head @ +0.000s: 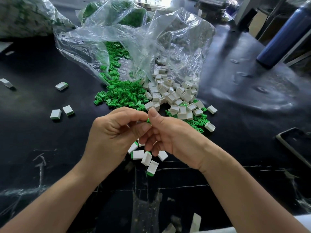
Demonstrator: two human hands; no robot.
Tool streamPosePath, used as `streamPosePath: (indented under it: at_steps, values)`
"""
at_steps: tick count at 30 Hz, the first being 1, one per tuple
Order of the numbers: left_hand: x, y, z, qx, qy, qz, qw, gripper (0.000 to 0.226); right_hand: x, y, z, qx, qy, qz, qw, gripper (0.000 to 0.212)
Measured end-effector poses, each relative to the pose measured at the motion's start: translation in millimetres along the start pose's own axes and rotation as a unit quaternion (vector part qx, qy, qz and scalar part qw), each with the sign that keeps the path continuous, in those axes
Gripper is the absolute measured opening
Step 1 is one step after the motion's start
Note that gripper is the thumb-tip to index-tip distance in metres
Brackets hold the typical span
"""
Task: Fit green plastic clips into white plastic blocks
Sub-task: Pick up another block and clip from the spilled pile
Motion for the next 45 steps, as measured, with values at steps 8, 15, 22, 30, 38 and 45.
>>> streamPosePath:
  at_steps: [8,15,22,30,38,45]
  values:
    - [-1.8,3.5,3.5,-0.007,-0.016,0.029,0.999,0.024,-1.9,1.0,-2.1,-0.044,0.000,0.000,0.999,0.045]
    - [-2.5,5.5,5.1,0.013,-0.022,0.066,0.997,0.020,-5.5,-3.4,-0.3,0.019,-0.023,-0.008,1.000,0.033]
    - [-3.6,11.1,1.6,0.036,0.002,0.112,0.993,0.021,-8.5,-8.9,3.9,0.043,-0.047,-0.018,0.998,0.031]
    - [-6.4,17.4,-0.1,0.038,-0.002,0.153,0.988,0.013,-11.6,-12.5,5.2,0.040,-0.068,-0.025,0.997,0.029]
    - [-4.9,19.2,2.9,0.068,-0.022,0.165,0.984,0.023,-10.9,-11.8,1.3,-0.027,-0.053,-0.031,0.998,0.042]
    - [-3.9,16.1,1.5,0.109,-0.036,0.168,0.979,0.023,-8.8,-10.6,1.3,-0.102,-0.003,-0.042,0.994,0.038]
Point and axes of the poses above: each hand's wrist, its own x-axis towards the middle knuckle, its own z-axis out of the palm, y = z × x, the point moved 7 cm from there along x, towards the middle knuckle, and after that the axes turned 9 degrees about y, right-handed, at the moved point
